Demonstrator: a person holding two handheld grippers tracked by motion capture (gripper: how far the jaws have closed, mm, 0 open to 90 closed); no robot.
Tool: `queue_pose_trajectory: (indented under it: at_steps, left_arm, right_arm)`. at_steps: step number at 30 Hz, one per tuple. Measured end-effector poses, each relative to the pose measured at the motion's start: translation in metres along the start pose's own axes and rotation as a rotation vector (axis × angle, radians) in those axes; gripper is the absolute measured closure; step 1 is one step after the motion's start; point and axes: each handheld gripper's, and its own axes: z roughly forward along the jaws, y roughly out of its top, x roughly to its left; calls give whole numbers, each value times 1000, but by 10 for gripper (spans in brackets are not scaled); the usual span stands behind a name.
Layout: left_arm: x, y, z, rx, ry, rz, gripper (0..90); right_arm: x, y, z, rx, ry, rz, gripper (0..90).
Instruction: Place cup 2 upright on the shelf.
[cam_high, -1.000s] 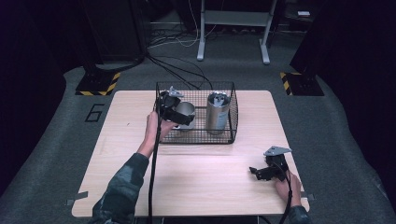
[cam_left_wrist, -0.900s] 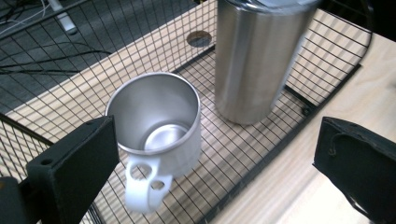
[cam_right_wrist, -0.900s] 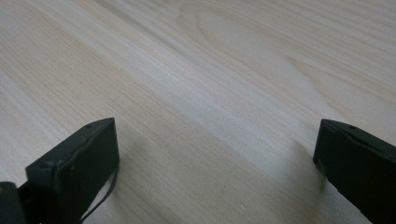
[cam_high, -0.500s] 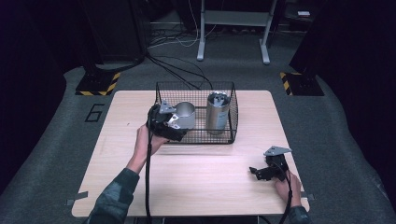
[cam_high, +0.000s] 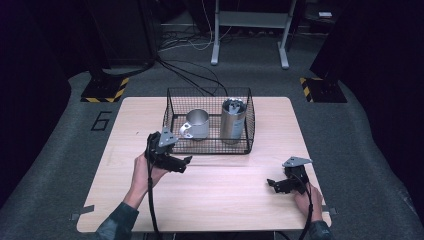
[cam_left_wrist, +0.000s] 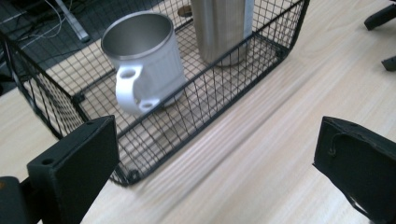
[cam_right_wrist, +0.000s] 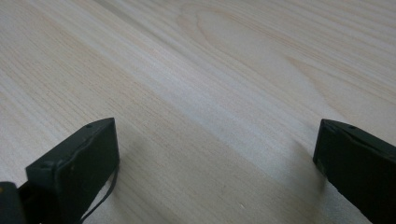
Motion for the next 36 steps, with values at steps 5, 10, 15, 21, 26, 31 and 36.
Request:
queue_pose_trajectory:
  at_steps: [5, 10, 15, 21, 26, 31, 36]
  left_arm:
    - [3, -27, -3, 30, 13, -34, 0]
    - [12, -65, 0, 70, 28, -98, 0]
    - [19, -93, 5, 112, 52, -138, 0]
    - [25, -131, 18, 146, 83, -221, 0]
    - [27, -141, 24, 148, 100, -250, 0]
    - [28, -148, 30, 142, 108, -280, 0]
    - [28, -157, 36, 126, 138, -303, 0]
  right_arm:
    - [0, 0, 0, 0, 0, -1, 0]
    - [0, 0, 0, 1, 0, -1, 0]
    - [0, 0, 0, 0, 0, -1, 0]
    - [0, 0, 0, 0, 0, 0, 0]
    - [0, 0, 0, 0, 0, -1, 0]
    - [0, 0, 0, 0, -1, 0, 0]
    - [0, 0, 0, 1, 0, -1, 0]
